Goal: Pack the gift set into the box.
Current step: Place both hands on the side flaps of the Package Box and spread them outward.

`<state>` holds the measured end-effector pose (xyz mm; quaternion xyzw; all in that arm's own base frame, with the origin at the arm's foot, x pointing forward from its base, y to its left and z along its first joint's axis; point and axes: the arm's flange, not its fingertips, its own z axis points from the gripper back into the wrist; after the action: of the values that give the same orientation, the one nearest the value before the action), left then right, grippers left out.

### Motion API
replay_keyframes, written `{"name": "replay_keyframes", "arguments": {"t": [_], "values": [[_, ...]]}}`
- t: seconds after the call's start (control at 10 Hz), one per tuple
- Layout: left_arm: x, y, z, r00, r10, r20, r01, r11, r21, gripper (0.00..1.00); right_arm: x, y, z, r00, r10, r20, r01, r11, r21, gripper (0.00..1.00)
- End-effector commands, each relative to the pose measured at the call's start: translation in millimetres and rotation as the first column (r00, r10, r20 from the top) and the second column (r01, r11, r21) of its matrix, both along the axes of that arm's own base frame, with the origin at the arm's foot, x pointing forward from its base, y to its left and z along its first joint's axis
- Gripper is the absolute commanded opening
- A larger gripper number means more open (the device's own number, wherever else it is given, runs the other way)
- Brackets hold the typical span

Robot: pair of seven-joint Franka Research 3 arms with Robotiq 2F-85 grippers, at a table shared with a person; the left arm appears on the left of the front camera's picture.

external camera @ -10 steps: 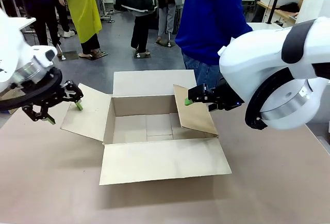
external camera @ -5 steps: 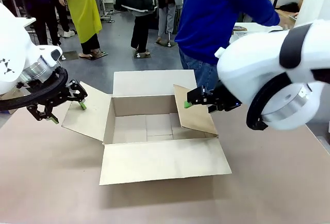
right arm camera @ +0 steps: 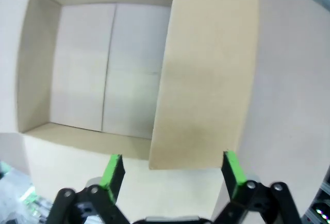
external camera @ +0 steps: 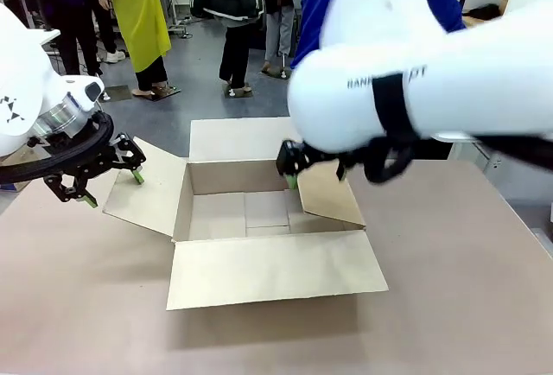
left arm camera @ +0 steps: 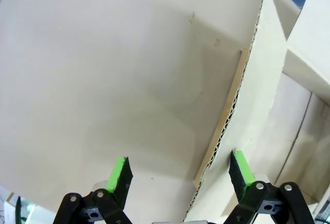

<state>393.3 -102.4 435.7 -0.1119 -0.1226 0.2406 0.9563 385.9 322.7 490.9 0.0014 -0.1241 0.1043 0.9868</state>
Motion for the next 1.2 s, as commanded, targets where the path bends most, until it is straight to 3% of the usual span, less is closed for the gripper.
{"name": "replay_keyframes", "arguments": {"t": [0.0,0.4,0.8,1.1], "values": [[0,1,3,1.0,0.011,-0.002,-0.011,1.0,0.022,0.98,37,51,18,0.998,0.037,-0.053,-0.04,0.997,-0.063,1.0],[0,1,3,1.0,0.011,-0.002,-0.011,1.0,0.022,0.98,63,82,-5,0.998,-0.017,-0.055,0.007,0.983,-0.185,1.0],[0,1,3,1.0,0.011,-0.002,-0.011,1.0,0.022,0.98,72,73,-55,0.981,-0.12,-0.153,0.07,0.953,-0.296,1.0],[0,1,3,1.0,0.011,-0.002,-0.011,1.0,0.022,0.98,70,64,-72,0.983,-0.139,-0.115,0.092,0.934,-0.345,1.0]]}}
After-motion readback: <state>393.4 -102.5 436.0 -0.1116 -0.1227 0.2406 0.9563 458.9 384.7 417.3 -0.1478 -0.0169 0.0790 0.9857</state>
